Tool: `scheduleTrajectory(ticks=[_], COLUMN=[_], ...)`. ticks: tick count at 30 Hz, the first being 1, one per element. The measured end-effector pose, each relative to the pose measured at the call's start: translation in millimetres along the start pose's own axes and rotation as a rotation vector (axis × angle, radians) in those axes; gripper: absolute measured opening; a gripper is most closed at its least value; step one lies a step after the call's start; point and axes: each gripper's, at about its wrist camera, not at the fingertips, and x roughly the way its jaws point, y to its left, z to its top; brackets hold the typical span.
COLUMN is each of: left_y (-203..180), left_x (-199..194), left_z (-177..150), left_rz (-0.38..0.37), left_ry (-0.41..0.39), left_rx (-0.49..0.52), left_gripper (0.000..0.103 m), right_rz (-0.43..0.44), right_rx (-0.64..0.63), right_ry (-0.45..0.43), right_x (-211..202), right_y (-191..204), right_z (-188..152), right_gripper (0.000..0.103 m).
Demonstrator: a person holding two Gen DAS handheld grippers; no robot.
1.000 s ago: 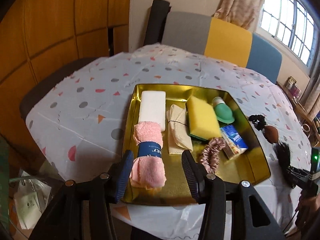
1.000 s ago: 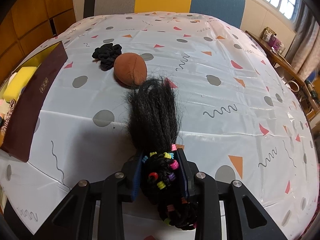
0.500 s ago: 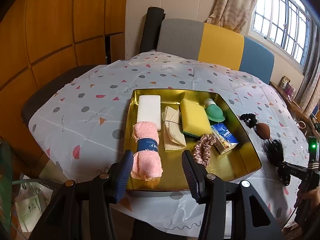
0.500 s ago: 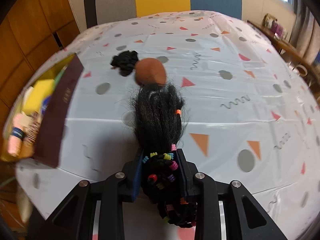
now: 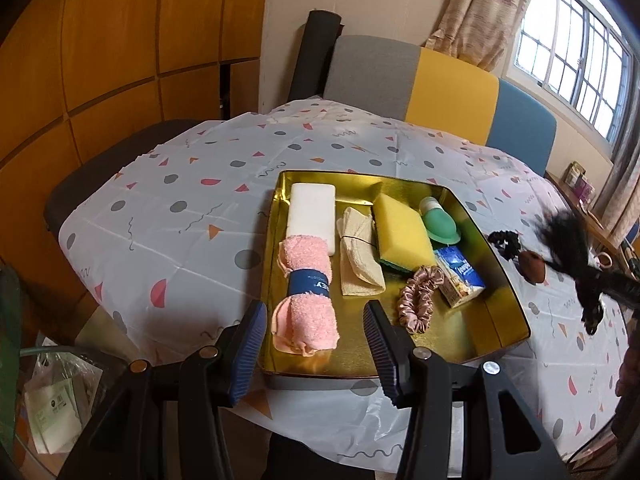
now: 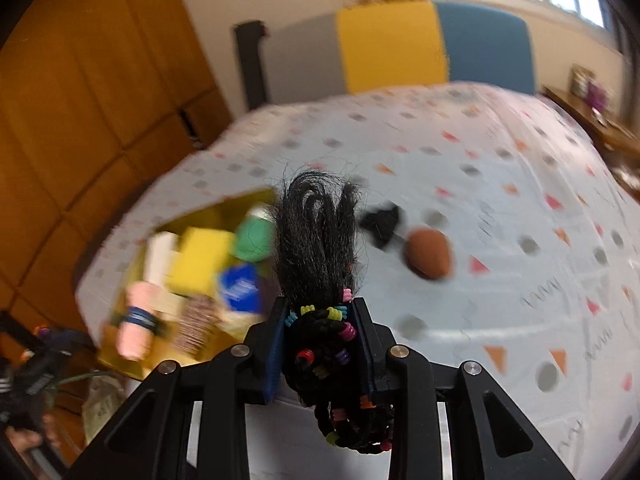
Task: Organize soft objects
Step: 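Lift the black beaded hair piece with the right tool and carry it over the tray, then lower the hair piece into the tray and open the right tool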
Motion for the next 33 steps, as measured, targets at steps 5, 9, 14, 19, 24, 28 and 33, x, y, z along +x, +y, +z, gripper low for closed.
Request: scheduleTrajectory(ticks=[5, 9, 14, 19, 24, 28, 33], left_y=[15, 29, 40, 42, 38, 35, 31], left_x=[2, 5, 6, 4, 5, 4, 1], left_z=[0, -2, -5, -4, -4, -3, -3], left_rz=[0.025, 0.047, 0.062, 0.068, 0.062, 0.060, 0.058], left_ry=[0.001, 0.013, 0.021, 0.011, 0.014, 0.015, 0.011], left_rx=[-0.037, -0.063, -0.086, -0.085, -0.073, -0.065, -0.056], left_gripper=[0.051, 0.051, 0.051, 0.051, 0.051, 0.051, 0.051], right_rz=[0.121, 0.188, 0.220, 0.220, 0.202, 0.202, 0.209], right_rx=[-0.096, -0.161, -0.237, -0.287, -0.336, -0.345, -0.333], right_ry=[-0.001, 0.056, 0.158, 0.271, 0.335, 0.322, 0.319], right_x=[10, 37, 83, 121, 140, 136, 129], right_y=[68, 114, 158, 173, 176, 173, 169], right_z=[11, 5, -13, -32, -53, -57, -55], right_gripper=[0.031, 0.031, 0.031, 0.032, 0.036, 0.036, 0.039])
